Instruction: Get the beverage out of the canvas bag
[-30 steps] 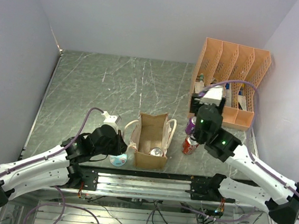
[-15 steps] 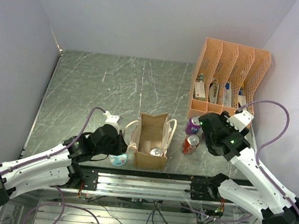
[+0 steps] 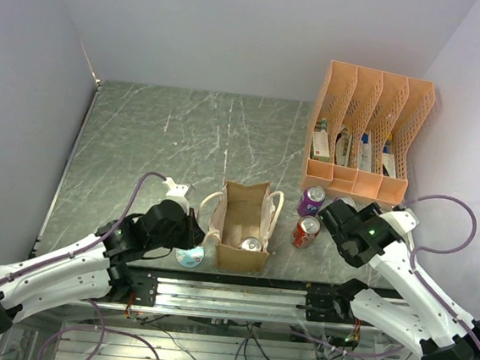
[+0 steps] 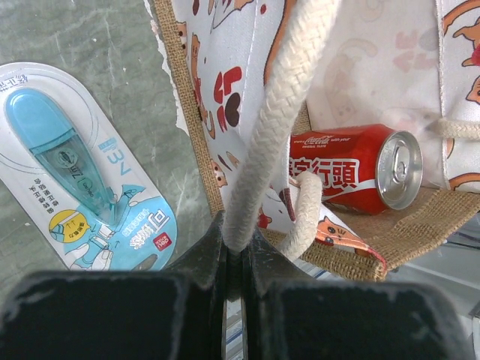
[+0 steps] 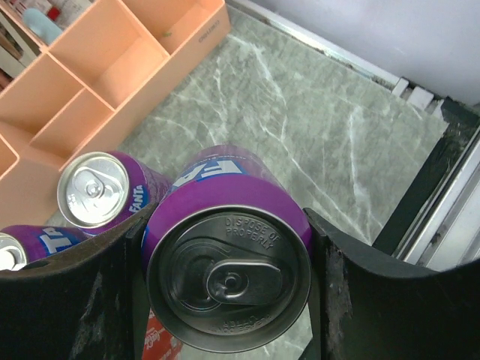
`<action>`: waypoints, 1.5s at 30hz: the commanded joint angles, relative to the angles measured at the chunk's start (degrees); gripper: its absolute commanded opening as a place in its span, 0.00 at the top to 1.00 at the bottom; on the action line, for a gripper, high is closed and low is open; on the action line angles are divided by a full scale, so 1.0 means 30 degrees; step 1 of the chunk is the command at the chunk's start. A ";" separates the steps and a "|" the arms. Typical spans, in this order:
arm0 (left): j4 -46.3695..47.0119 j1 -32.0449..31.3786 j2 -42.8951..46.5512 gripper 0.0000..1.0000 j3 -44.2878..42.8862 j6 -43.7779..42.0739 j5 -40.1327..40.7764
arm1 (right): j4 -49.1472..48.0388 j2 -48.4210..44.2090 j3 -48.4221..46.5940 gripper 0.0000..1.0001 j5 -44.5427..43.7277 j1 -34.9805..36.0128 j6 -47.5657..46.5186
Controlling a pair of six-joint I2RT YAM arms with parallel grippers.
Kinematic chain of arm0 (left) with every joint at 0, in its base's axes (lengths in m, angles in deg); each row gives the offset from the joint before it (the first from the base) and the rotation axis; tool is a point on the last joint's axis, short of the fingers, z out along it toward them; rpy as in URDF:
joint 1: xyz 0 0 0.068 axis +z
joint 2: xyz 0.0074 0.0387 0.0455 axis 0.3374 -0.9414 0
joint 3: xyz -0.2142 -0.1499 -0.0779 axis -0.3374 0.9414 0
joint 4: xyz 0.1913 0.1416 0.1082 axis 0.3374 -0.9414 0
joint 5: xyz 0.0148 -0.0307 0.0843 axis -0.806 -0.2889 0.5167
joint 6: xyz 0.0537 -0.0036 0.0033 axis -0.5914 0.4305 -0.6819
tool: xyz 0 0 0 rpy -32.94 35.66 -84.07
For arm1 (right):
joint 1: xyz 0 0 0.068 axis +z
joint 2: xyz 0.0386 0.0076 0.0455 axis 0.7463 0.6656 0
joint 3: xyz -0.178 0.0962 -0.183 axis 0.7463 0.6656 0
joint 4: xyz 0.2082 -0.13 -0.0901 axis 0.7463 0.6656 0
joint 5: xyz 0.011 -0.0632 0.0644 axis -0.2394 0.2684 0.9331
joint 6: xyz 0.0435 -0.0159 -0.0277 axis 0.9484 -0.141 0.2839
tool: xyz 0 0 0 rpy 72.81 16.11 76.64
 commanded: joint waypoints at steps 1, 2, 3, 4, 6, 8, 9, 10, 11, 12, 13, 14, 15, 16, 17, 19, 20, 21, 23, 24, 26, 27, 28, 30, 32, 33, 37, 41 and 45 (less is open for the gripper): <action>0.0052 0.0030 0.0185 0.93 -0.0047 -0.0138 -0.0333 | 0.0359 0.0452 0.0196 1.00 0.0457 -0.0139 0.2211; 0.0095 0.0049 0.0103 0.93 -0.0042 -0.0179 -0.0303 | 0.0366 0.0614 0.0217 1.00 0.1074 -0.0148 0.2530; 0.0143 0.0033 0.0019 0.93 -0.0082 -0.0214 -0.0307 | 0.0371 0.0759 0.0267 1.00 0.1570 -0.0131 0.2732; 0.0218 0.0031 -0.0028 0.93 -0.0065 -0.0218 -0.0327 | 0.0375 0.0832 0.0365 1.00 0.2083 -0.0129 0.3096; 0.0408 0.0038 -0.0118 0.93 -0.0033 -0.0219 -0.0418 | 0.0320 0.1014 0.0651 1.00 0.2654 -0.0136 0.3714; 0.0567 0.0041 -0.0196 0.93 0.0004 -0.0246 -0.0451 | -0.0094 0.1199 0.1073 1.00 0.2856 -0.0145 0.3719; 0.0608 0.0036 -0.0253 0.93 0.0034 -0.0233 -0.0484 | -0.0318 0.1326 0.1220 1.00 0.2906 -0.0131 0.3794; 0.0628 0.0024 -0.0311 0.93 -0.0010 -0.0268 -0.0492 | -0.0506 0.1427 0.1300 1.00 0.2953 -0.0151 0.3815; 0.0653 0.0034 -0.0363 0.93 -0.0037 -0.0298 -0.0493 | -0.0837 0.1468 0.1362 1.00 0.3025 -0.0142 0.3601; 0.0652 0.0039 -0.0420 0.93 -0.0077 -0.0331 -0.0511 | -0.1307 0.1499 0.1435 1.00 0.3169 -0.0152 0.3289; 0.0667 0.0043 -0.0482 0.93 -0.0112 -0.0365 -0.0517 | -0.1790 0.1554 0.1536 1.00 0.3315 -0.0154 0.3026; 0.0624 0.0055 -0.0523 0.93 -0.0134 -0.0391 -0.0518 | -0.2202 0.1638 0.1659 1.00 0.3550 -0.0143 0.2840; 0.0586 0.0056 -0.0583 0.93 -0.0166 -0.0427 -0.0518 | -0.2576 0.1729 0.1795 1.00 0.3703 -0.0134 0.2710; 0.0559 0.0045 -0.0594 0.93 -0.0200 -0.0465 -0.0522 | -0.2824 0.1865 0.1900 1.00 0.3825 -0.0129 0.2683; 0.0516 0.0033 -0.0640 0.93 -0.0240 -0.0495 -0.0504 | -0.2980 0.2007 0.1993 1.00 0.3925 -0.0129 0.2764; 0.0514 0.0036 -0.0629 0.93 -0.0255 -0.0504 -0.0498 | -0.3474 0.2382 0.2169 1.00 0.4203 -0.0140 0.2583; 0.0496 0.0050 -0.0600 0.93 -0.0258 -0.0507 -0.0508 | -0.3801 0.2584 0.2247 1.00 0.4338 -0.0148 0.2422; 0.0490 0.0019 -0.0585 0.93 -0.0262 -0.0497 -0.0476 | -0.4090 0.2778 0.2300 1.00 0.4494 -0.0128 0.2244; 0.0417 0.0045 -0.0575 0.93 -0.0262 -0.0524 -0.0415 | -0.4509 0.3221 0.2374 1.00 0.4744 -0.0150 0.2102; 0.0377 0.0047 -0.0575 0.93 -0.0289 -0.0539 -0.0373 | -0.4593 0.3537 0.2390 1.00 0.4863 -0.0128 0.2069; 0.0298 0.0058 -0.0580 0.93 -0.0317 -0.0593 -0.0348 | -0.4577 0.3932 0.2329 1.00 0.4958 -0.0146 0.2217; 0.0282 0.0049 -0.0587 0.93 -0.0321 -0.0592 -0.0343 | -0.4561 0.4122 0.2274 1.00 0.4945 -0.0127 0.2237; 0.0272 0.0030 -0.0558 0.93 -0.0318 -0.0599 -0.0360 | -0.4486 0.4270 0.2253 1.00 0.4929 -0.0143 0.2316; 0.0215 0.0015 -0.0517 0.93 -0.0284 -0.0587 -0.0284 | -0.4426 0.4449 0.2225 1.00 0.4880 -0.0130 0.2447; 0.0181 0.0027 -0.0478 0.93 -0.0289 -0.0604 -0.0244 | -0.4547 0.4515 0.2323 1.00 0.4967 -0.0128 0.2442; 0.0154 0.0038 -0.0460 0.93 -0.0285 -0.0641 -0.0227 | -0.4572 0.4520 0.2383 0.99 0.5049 -0.0136 0.2496; 0.0125 0.0040 -0.0449 0.93 -0.0264 -0.0658 -0.0226 | -0.4858 0.4394 0.2672 0.90 0.5290 -0.0140 0.2516; 0.0134 0.0044 -0.0348 0.93 -0.0125 -0.0600 -0.0278 | -0.4934 0.4275 0.2860 0.74 0.5328 -0.0128 0.2654; 0.0029 0.0030 -0.0166 0.93 -0.0086 -0.0538 -0.0262 | -0.4701 0.4221 0.2761 0.43 0.5305 -0.0147 0.2960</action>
